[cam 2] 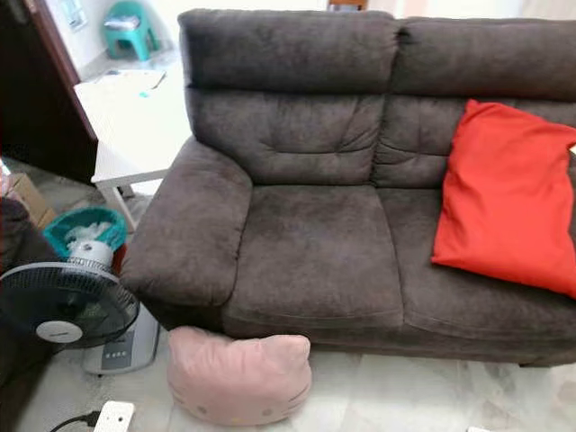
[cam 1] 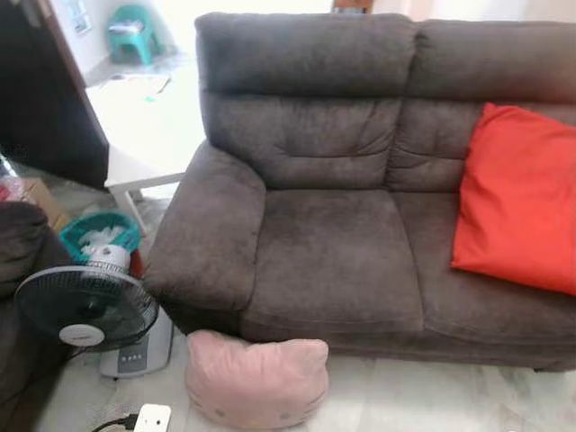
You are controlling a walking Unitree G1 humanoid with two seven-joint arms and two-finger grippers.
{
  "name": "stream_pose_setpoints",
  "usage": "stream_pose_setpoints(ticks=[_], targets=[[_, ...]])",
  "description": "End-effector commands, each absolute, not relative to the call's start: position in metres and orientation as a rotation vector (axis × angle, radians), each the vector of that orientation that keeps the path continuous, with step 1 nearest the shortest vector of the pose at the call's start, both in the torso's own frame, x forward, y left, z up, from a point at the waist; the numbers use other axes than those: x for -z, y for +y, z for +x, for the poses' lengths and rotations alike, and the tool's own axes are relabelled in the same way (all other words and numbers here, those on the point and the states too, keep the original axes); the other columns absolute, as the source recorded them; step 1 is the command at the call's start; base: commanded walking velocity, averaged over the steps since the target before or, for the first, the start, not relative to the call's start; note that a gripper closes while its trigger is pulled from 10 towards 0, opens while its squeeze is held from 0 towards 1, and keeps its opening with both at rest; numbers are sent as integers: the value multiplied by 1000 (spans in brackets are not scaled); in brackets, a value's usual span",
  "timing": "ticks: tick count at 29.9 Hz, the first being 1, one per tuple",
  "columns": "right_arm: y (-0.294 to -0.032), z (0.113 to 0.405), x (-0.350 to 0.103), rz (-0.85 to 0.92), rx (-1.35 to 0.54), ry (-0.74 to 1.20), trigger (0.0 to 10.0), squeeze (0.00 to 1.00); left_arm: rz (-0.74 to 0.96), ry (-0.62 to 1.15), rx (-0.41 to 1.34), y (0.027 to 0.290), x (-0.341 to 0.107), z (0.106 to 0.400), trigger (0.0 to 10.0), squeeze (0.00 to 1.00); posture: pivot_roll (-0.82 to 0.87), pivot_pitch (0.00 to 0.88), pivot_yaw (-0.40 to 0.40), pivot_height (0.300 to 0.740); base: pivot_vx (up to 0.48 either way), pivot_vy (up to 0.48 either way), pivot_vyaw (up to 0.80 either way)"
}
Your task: Move the pillow to the sofa from floor
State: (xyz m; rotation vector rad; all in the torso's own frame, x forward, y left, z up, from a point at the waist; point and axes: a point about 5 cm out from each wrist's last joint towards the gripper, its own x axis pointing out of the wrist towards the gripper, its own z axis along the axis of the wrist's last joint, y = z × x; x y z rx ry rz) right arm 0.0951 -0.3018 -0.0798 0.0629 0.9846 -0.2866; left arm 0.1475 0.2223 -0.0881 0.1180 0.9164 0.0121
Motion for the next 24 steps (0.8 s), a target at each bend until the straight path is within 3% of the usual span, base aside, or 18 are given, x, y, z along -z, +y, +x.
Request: stream_pose_setpoints(ticks=[1,24], targets=[[-303,92,80,55,283,988,10000,0,126,916,-16,223,89,145,10000,0,-34,0,-28,740,0,0,0],[-302,92,80,66,287,982,10000,0,142,912,2,225,88,147,10000,0,-29,0,-18,740,0,0,0]])
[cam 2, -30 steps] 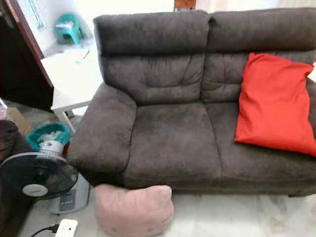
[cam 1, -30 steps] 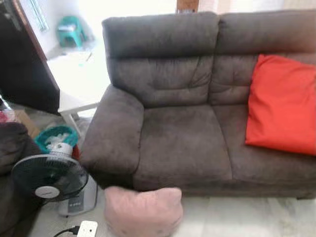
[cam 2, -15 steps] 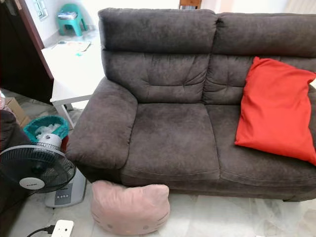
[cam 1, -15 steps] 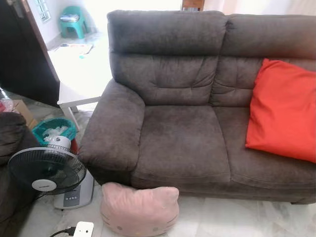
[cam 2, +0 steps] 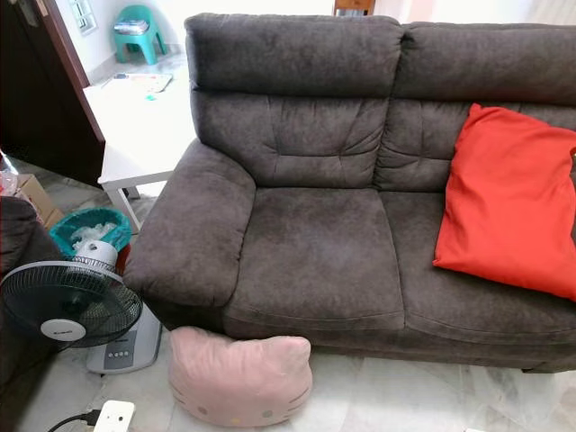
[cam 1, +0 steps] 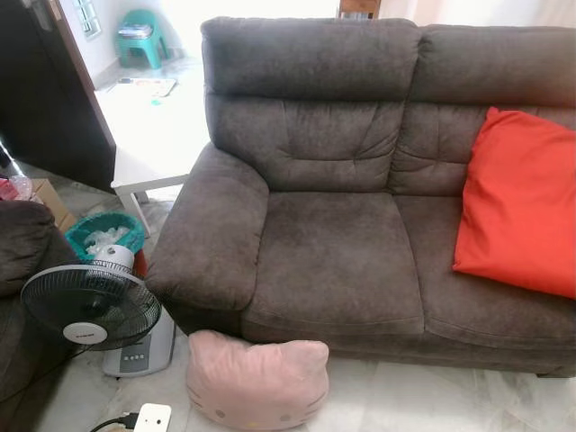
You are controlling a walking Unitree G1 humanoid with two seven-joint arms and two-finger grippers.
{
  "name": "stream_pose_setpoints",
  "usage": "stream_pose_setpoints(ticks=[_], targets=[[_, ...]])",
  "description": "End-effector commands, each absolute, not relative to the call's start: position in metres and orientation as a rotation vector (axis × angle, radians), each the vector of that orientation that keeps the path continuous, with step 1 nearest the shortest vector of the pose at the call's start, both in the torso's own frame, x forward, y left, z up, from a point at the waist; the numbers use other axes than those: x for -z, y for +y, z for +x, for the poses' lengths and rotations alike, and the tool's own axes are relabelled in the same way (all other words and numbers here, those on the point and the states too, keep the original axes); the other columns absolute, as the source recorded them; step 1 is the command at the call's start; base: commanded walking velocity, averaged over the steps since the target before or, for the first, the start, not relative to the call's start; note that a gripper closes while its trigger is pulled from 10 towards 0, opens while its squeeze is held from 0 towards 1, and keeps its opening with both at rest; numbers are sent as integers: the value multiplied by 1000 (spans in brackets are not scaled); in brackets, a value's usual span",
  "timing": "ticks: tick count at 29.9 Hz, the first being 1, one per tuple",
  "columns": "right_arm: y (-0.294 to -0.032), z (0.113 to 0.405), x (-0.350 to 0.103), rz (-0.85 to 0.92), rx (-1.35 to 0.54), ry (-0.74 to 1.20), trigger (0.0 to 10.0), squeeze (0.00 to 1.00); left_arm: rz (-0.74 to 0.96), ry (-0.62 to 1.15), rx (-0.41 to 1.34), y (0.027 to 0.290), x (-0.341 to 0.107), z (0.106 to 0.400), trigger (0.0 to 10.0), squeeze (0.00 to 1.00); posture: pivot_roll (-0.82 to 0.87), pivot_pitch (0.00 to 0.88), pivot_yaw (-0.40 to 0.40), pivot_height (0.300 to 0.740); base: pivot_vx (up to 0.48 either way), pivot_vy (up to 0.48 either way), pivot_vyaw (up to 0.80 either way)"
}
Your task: Move the pillow to the sofa from floor
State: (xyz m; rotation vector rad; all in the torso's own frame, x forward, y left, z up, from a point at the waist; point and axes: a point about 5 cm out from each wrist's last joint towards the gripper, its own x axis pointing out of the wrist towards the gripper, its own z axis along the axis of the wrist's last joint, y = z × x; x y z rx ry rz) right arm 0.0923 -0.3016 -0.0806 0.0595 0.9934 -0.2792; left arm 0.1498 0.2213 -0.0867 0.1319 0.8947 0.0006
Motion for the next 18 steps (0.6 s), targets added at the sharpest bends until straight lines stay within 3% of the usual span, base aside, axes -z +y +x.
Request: stream_pose_setpoints(ticks=[1,18], targets=[[-302,92,80,67,287,982,10000,0,145,912,5,225,87,147,10000,0,-29,0,-18,740,0,0,0],[-302,93,80,65,277,986,10000,0,146,913,11,225,87,147,10000,0,-26,3,-23,740,0,0,0]])
